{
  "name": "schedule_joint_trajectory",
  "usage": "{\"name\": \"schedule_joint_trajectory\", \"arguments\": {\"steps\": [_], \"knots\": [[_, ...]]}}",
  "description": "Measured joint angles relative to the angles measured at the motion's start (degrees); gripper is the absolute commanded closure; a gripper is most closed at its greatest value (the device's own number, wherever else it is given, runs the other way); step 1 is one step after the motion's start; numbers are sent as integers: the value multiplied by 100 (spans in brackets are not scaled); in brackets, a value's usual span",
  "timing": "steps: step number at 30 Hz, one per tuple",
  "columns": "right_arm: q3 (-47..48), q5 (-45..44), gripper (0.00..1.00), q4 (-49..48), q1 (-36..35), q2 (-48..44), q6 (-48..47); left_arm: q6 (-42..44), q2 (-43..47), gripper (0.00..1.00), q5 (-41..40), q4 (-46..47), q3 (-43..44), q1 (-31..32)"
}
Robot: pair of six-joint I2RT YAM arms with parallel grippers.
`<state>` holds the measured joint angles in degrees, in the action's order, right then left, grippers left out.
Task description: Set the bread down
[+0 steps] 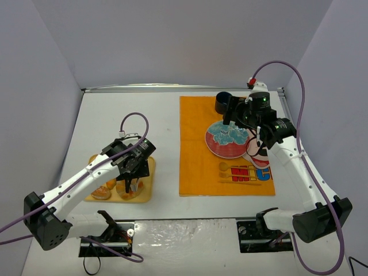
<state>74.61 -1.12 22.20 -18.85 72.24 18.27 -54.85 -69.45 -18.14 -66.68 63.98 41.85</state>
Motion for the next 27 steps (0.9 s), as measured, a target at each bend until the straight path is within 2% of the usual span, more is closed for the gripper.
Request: {"name": "schedule_joint_trajectory", "arguments": {"steps": [16,27], "knots": [[0,-20,0,2,0,-3,-33,3,-138,40,183,322,-355,0],[0,-20,0,2,0,-3,-33,-62,-138,69,244,377,-415,0]]}}
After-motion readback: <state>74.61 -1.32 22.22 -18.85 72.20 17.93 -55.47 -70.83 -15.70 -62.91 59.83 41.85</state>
